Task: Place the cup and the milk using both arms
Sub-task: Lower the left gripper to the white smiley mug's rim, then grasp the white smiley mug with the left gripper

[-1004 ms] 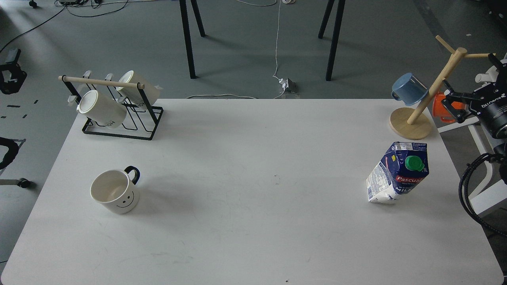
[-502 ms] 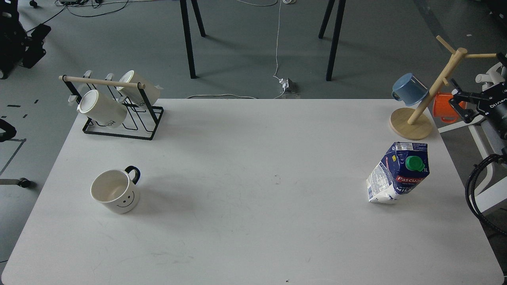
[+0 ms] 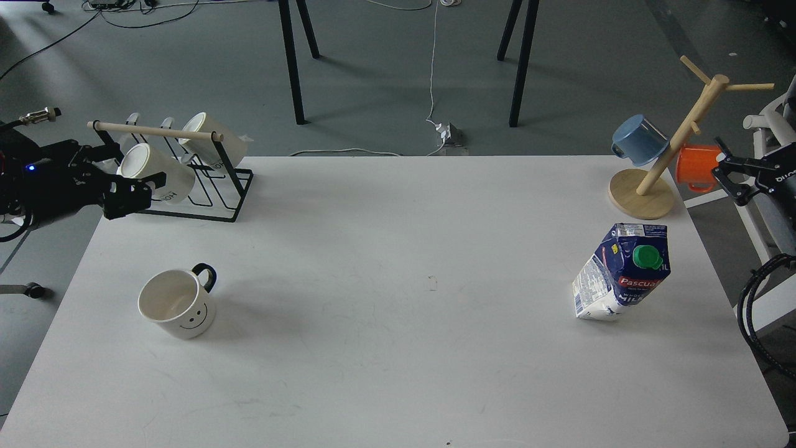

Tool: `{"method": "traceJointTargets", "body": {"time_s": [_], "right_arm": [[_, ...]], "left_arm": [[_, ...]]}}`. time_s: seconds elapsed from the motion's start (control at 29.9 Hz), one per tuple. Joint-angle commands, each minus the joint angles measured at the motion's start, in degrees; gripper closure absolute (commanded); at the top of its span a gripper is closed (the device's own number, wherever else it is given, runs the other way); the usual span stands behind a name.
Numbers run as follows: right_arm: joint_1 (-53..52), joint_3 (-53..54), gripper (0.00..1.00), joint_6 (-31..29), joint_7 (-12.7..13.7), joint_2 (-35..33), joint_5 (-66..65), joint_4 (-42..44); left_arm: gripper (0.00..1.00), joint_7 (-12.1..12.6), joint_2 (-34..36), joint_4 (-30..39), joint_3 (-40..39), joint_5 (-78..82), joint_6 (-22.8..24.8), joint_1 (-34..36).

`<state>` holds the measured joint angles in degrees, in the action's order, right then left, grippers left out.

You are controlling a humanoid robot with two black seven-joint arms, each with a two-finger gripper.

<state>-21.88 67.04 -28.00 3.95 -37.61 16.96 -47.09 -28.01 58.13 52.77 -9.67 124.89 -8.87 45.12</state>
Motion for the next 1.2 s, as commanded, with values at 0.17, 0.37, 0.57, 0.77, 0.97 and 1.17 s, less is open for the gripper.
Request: {"method": "traceJointTargets", "body": {"time_s": [0.17, 0.37, 0.57, 0.77, 0.97, 1.17], "right_arm": [[1.2, -0.1, 0.03, 0.0, 0.0, 0.1, 0.0, 0.1], [1.6, 0.0, 0.03, 0.0, -0.1, 0.1, 0.0, 0.1], [1.9, 0.0, 0.03, 0.0, 0.0, 0.0, 0.0, 0.2], [2.9, 1.1, 0.03, 0.0, -0.1, 0.0, 0.0, 0.2], [4.3, 1.3, 0.03, 0.0, -0.1, 0.0, 0.0, 0.1], [5.5, 2.9, 0.03, 0.0, -0.1, 0.0, 0.0, 0.0]], "left_arm": [[0.03, 0.0, 0.3, -0.3, 0.0, 0.1, -2.5, -9.8], [0.03, 0.0, -4.1, -0.3, -0.4, 0.1, -2.8, -13.6], [0.03, 0.0, -7.0, -1.9, -0.3, 0.1, -2.6, -14.4], [0.03, 0.0, -9.4, -6.6, -0.1, 0.1, -3.0, -16.3], [0.07, 0.0, -10.1, -8.3, -0.1, 0.1, -3.3, -16.8], [0.56, 0.0, -10.1, -8.5, 0.0, 0.1, -6.1, -16.8]]}}
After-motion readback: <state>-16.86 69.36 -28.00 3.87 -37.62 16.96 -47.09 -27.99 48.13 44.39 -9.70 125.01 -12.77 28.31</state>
